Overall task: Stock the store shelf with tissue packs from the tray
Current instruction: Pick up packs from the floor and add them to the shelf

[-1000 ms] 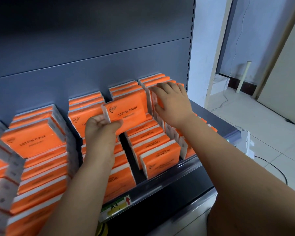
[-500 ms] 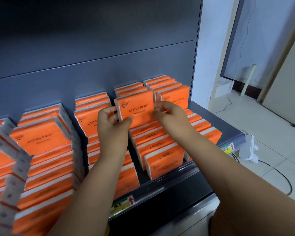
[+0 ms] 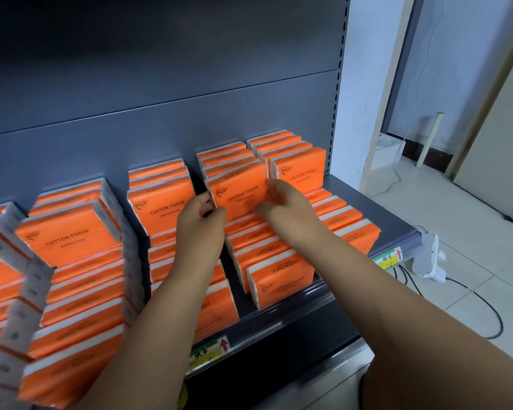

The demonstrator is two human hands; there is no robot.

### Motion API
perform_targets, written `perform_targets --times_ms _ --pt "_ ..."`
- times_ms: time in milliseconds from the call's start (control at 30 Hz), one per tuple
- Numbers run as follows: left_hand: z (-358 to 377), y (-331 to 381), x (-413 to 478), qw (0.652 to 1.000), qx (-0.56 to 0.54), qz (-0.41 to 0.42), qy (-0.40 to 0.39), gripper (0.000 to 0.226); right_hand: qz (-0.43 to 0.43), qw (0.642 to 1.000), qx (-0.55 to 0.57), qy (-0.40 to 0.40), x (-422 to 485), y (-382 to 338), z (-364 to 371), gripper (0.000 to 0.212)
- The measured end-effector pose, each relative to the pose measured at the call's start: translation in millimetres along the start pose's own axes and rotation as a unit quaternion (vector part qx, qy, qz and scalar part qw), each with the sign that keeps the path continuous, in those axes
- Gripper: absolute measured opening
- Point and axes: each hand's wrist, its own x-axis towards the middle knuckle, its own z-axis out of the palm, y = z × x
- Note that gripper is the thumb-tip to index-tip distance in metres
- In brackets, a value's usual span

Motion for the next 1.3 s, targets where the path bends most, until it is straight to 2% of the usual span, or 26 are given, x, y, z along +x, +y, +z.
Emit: perform_targets --times_ms 67,200,533,633,833,967,1100,1167,1233,1300 --pt "1.2 0.6 -0.2 1.000 -0.004 -0.006 0.000 0.032 -0.013 0.999 -0.030 -0.002 -1.5 -2.5 -0.6 0.050" --pt "4.3 0.5 -0.3 1.000 0.002 -0.010 -0.004 0.033 -0.026 0.996 -0.082 0.004 -1.6 -4.6 0.0 0.026" --pt "6.8 -5.4 -0.4 0.999 0.041 0.008 0.001 0.037 -0.037 0.982 -0.182 0.023 2.1 -0.4 2.5 0.017" --pt "7.2 -3.6 -4.8 0.998 0.056 0.030 0.009 0.029 -0.044 0.979 -0.197 0.034 0.4 0.1 1.7 0.020" --pt "12.2 -4.0 -14.4 0.986 0.140 0.093 0.017 0.044 -0.063 0.975 -0.208 0.047 -7.8 -1.2 2.4 0.017" --pt "13.1 -7.9 -16.4 0.943 0.257 0.198 0.075 0.039 -0.067 0.969 -0.232 0.050 -14.0 -2.3 -0.1 0.025" --pt "16.9 -8.6 -23.9 0.886 0.383 0.247 0.079 0.057 -0.097 0.965 -0.234 0.067 -24.6 -4.3 -4.4 0.030" --pt "20.6 -6.6 -26.2 0.862 0.417 0.281 0.071 0.057 -0.131 0.944 -0.289 0.087 -33.3 -4.6 -8.0 0.040" --pt "27.1 -2.5 -25.6 0.841 0.436 0.314 0.061 0.055 -0.167 0.906 -0.371 0.114 -41.6 -3.9 -15.3 0.050" --pt "35.5 4.2 -27.5 0.825 0.458 0.328 0.048 0.056 -0.169 0.887 -0.408 0.133 -47.5 -0.5 -25.1 0.052"
